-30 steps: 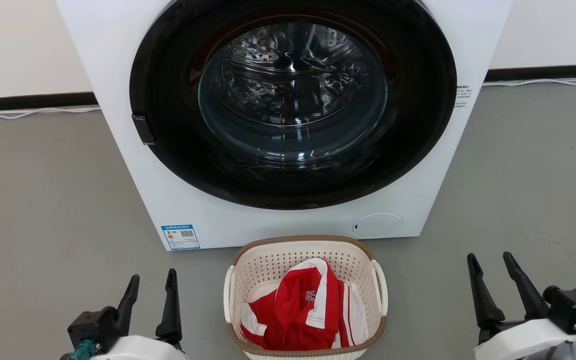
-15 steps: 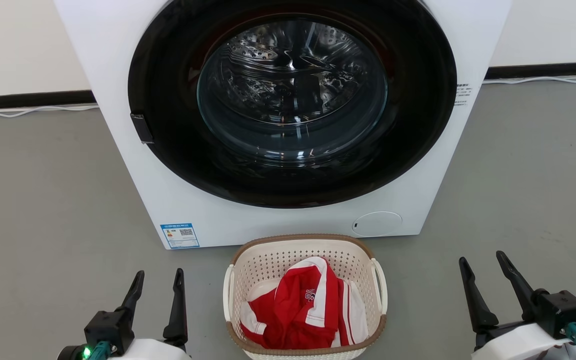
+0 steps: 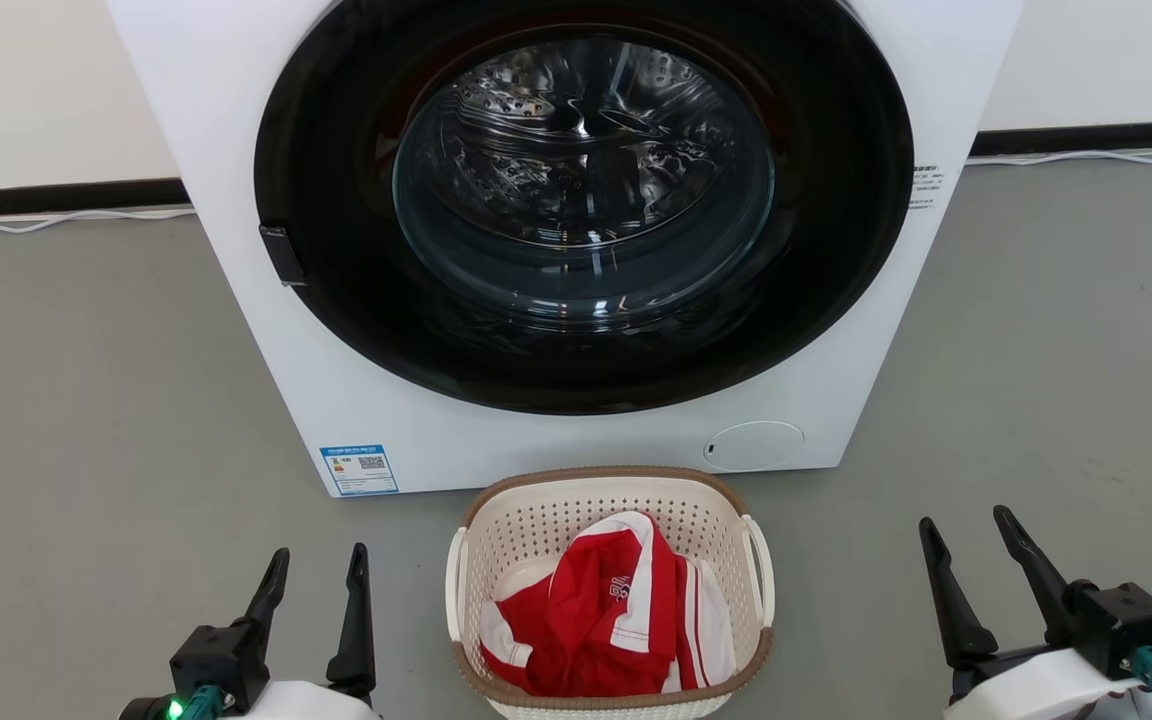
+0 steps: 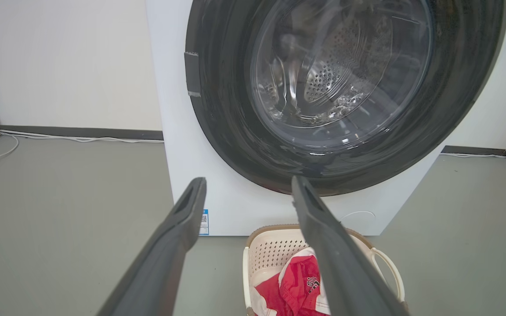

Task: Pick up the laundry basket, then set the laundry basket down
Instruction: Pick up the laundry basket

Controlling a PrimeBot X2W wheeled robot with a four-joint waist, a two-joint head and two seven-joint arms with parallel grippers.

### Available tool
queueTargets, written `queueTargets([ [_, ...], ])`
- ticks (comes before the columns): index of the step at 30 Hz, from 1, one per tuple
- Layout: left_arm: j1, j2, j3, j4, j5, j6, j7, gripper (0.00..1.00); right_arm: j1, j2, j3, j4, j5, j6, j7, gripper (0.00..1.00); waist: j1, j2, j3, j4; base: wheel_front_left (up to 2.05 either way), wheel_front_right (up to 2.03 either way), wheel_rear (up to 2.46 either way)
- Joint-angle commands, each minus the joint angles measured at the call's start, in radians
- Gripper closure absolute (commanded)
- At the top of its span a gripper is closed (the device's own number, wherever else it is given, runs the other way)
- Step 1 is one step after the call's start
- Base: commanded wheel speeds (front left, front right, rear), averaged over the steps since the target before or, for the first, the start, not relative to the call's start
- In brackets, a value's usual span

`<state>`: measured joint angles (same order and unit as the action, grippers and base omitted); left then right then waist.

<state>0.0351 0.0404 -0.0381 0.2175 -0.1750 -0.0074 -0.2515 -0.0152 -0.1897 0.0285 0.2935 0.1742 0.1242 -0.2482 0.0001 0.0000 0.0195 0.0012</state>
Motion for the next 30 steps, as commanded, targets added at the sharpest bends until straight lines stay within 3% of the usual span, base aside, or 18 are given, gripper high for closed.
queueTargets([
  [1,-0.021,0.010,0.025,-0.022,-0.002,0.007,-0.010,0.00,-0.019,-0.016,0.015,-0.025,-0.004,0.007,-0.014,0.00,0.0000,0.0000,0.004,0.000,0.00,0.00,0.00],
  [20,-0.138,0.010,-0.043,0.022,-0.022,0.023,-0.010,0.00,-0.139,0.007,-0.025,0.009,-0.018,0.007,-0.014,0.00,0.0000,0.0000,0.171,0.017,0.00,0.00,0.00],
  [30,-0.304,0.010,-0.105,0.192,-0.087,0.038,-0.010,0.00,-0.292,-0.011,0.021,0.204,0.000,0.007,-0.014,0.00,0.0000,0.0000,0.320,0.029,0.00,0.00,0.00],
])
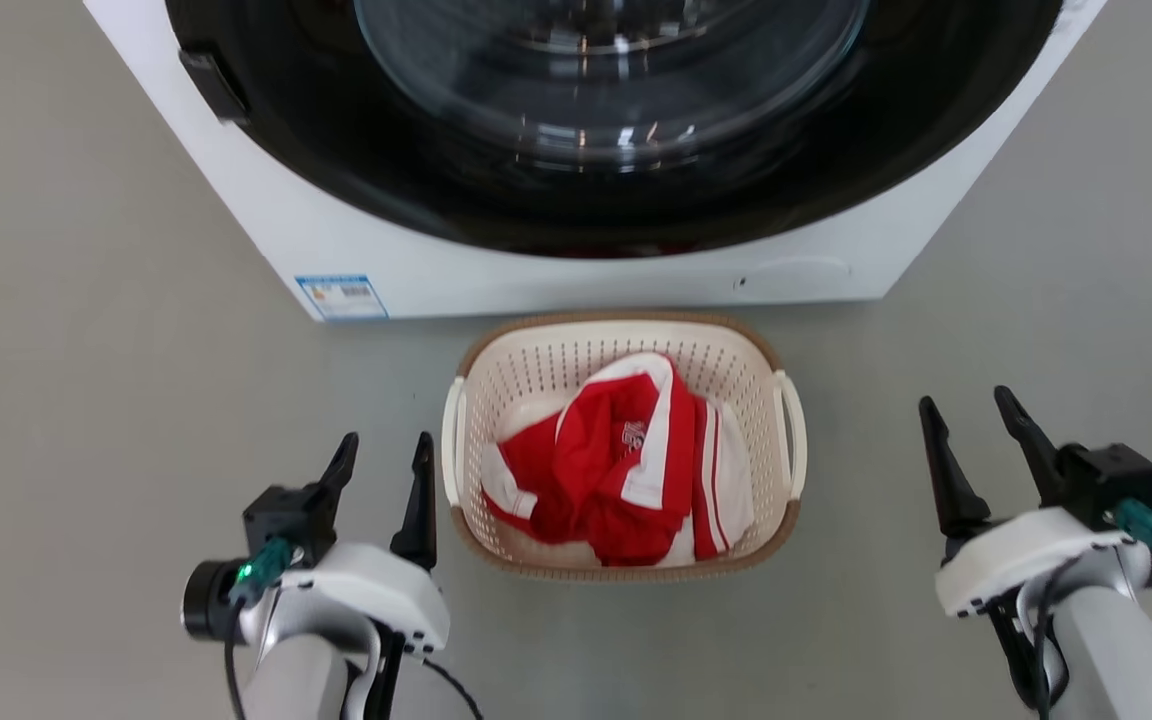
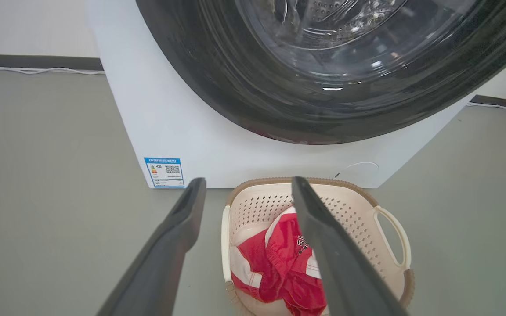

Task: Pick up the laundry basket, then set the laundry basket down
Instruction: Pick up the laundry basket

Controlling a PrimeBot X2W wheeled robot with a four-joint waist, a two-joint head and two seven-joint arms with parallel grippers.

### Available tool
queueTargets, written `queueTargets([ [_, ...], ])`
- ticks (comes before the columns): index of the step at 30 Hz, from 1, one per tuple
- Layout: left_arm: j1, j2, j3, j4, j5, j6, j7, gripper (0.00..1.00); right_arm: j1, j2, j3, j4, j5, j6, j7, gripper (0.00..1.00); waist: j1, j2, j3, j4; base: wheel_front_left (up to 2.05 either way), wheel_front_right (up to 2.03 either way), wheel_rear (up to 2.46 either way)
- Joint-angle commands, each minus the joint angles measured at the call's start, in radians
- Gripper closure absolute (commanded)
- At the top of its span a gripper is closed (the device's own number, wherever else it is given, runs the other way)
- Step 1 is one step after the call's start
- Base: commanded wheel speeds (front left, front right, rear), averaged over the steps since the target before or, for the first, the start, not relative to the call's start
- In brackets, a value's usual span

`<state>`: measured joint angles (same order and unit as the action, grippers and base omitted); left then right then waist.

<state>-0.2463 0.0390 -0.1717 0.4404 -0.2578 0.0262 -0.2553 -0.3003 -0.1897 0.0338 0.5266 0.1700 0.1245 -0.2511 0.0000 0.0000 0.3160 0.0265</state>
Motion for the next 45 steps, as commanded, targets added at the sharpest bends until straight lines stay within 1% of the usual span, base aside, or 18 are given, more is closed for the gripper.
queueTargets([
  [1,-0.042,0.011,0.022,-0.007,-0.010,0.008,-0.006,0.00,-0.026,-0.014,0.028,-0.003,0.008,0.006,-0.011,0.00,0.0000,0.0000,0.037,0.004,0.00,0.00,0.00],
  [7,-0.171,0.011,-0.027,0.150,-0.058,0.017,-0.006,0.00,-0.147,-0.030,0.088,0.135,0.044,0.006,-0.011,0.00,0.0000,0.0000,0.124,0.002,0.00,0.00,0.00],
  [11,-0.255,0.011,-0.056,0.213,-0.079,0.029,-0.006,0.00,-0.214,-0.034,0.113,0.181,0.069,0.006,-0.011,0.00,0.0000,0.0000,0.184,0.004,0.00,0.00,0.00],
  [18,-0.358,0.011,-0.095,0.274,-0.107,0.050,-0.006,0.00,-0.288,-0.042,0.145,0.198,0.087,0.006,-0.011,0.00,0.0000,0.0000,0.282,0.002,0.00,0.00,0.00],
  [22,-0.398,0.011,-0.109,0.293,-0.121,0.059,-0.006,0.00,-0.315,-0.043,0.137,0.197,0.083,0.006,-0.011,0.00,0.0000,0.0000,0.327,-0.001,0.00,0.00,0.00],
  [31,-0.466,0.011,-0.140,0.371,-0.149,0.079,-0.006,0.00,-0.346,-0.029,0.133,0.232,0.073,0.006,-0.011,0.00,0.0000,0.0000,0.388,0.000,0.00,0.00,0.00],
  [45,-0.539,0.011,-0.174,0.416,-0.182,0.100,-0.006,0.00,-0.399,-0.028,0.153,0.261,0.079,0.006,-0.011,0.00,0.0000,0.0000,0.478,0.021,0.00,0.00,0.00],
])
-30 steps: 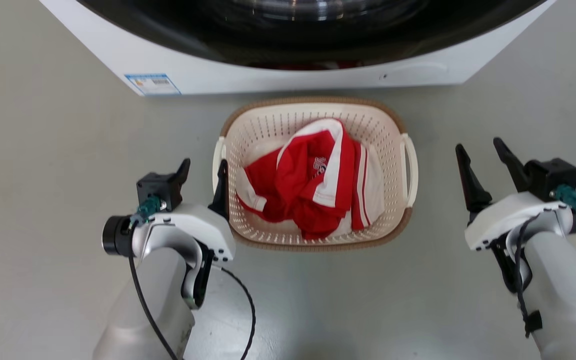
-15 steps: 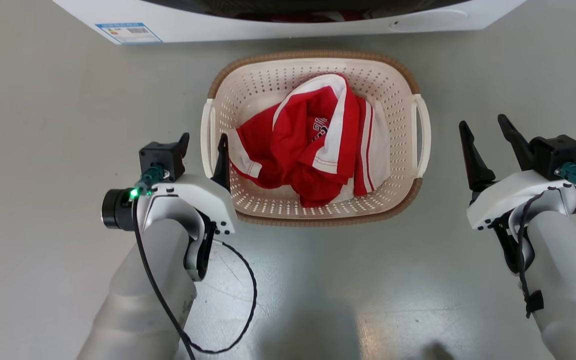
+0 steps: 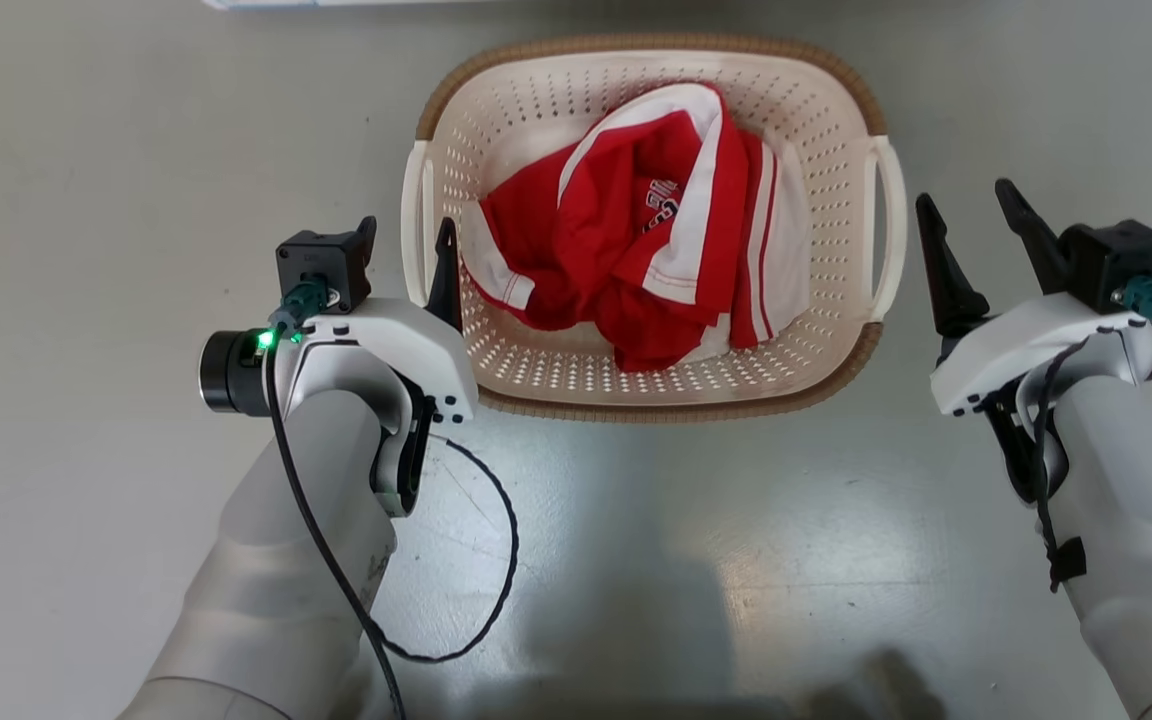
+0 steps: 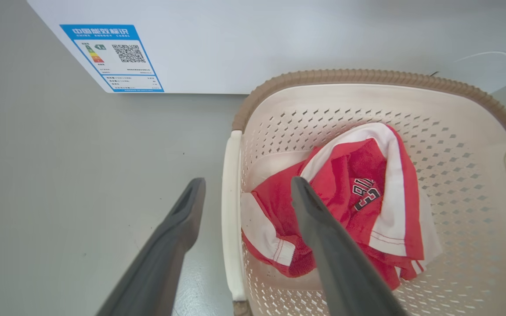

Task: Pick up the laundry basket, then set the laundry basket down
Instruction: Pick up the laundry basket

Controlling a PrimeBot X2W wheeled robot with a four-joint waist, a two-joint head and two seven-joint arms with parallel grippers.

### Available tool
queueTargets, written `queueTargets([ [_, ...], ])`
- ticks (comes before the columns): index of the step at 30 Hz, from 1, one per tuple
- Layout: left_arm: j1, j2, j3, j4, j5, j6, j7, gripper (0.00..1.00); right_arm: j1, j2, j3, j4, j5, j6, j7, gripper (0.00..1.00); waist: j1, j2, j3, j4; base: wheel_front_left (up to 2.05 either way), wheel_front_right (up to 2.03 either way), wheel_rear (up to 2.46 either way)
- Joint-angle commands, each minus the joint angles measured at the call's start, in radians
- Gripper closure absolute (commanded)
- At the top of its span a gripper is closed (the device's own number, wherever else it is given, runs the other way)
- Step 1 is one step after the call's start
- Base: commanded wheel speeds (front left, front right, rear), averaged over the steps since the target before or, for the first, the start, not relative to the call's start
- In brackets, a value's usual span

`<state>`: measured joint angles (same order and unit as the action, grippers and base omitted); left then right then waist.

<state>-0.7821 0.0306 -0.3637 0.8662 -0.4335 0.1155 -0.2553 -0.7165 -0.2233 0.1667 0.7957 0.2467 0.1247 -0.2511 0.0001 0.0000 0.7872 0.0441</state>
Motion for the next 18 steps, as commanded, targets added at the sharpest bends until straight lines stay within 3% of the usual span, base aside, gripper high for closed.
queueTargets([
  [1,-0.011,0.020,0.009,-0.007,-0.013,0.015,-0.006,0.00,0.010,0.007,0.023,-0.006,0.004,0.006,-0.011,0.00,0.0000,0.0000,0.019,0.006,0.00,0.00,0.00],
  [18,-0.101,0.020,-0.063,0.021,-0.055,0.036,-0.006,0.00,-0.050,-0.001,0.044,0.019,0.020,0.006,-0.011,0.00,0.0000,0.0000,0.132,0.029,0.00,0.00,0.00],
])
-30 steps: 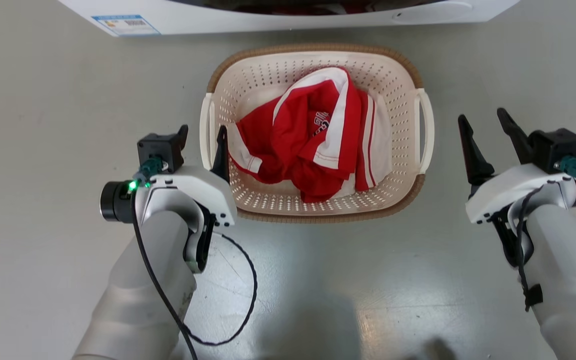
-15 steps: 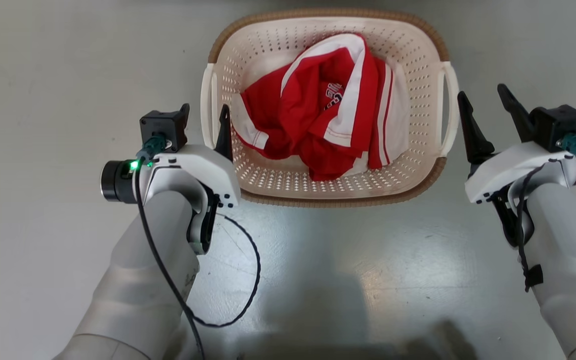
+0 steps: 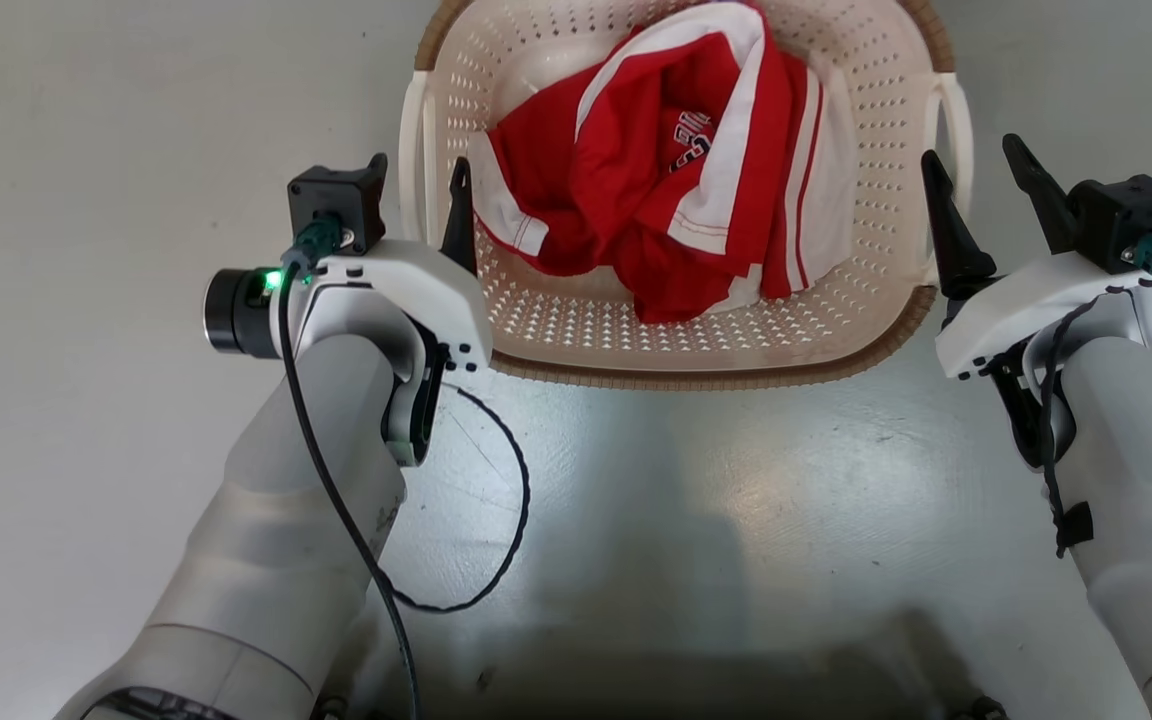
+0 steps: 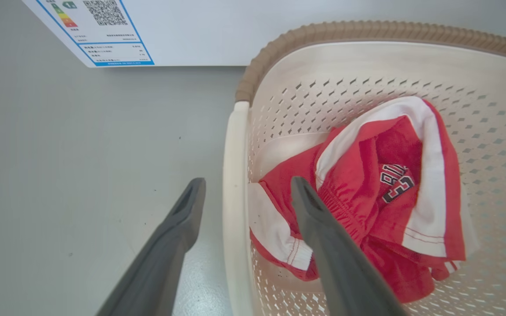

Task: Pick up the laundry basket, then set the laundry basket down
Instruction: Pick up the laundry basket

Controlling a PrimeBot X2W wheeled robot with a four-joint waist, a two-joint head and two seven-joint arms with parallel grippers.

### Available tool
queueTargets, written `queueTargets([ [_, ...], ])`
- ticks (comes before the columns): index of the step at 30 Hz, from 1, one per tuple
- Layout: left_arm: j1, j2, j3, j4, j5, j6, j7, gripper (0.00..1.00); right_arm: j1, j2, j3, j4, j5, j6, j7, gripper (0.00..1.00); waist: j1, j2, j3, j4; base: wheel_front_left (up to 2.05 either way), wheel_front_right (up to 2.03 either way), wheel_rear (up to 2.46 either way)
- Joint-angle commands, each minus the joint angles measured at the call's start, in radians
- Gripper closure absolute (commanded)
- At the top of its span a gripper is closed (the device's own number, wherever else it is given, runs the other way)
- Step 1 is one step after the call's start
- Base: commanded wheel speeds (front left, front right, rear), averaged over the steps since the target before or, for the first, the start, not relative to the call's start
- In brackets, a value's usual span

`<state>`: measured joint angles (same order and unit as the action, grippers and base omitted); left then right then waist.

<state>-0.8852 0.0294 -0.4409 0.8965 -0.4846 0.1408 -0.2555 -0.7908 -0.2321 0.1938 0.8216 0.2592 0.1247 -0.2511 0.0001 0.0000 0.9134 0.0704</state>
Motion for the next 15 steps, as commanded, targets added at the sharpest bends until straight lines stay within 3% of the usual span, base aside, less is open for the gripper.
queueTargets([
  [1,-0.004,0.021,0.008,-0.007,-0.009,0.012,-0.006,0.00,0.020,0.009,0.020,-0.003,0.009,0.006,-0.011,0.00,-0.0001,0.0000,0.011,0.004,0.00,0.00,0.00],
  [15,-0.085,0.021,-0.096,0.087,-0.099,0.017,-0.006,0.00,-0.032,0.043,0.037,0.071,0.019,0.006,-0.011,0.00,-0.0001,0.0000,0.039,0.004,0.00,0.00,0.00],
])
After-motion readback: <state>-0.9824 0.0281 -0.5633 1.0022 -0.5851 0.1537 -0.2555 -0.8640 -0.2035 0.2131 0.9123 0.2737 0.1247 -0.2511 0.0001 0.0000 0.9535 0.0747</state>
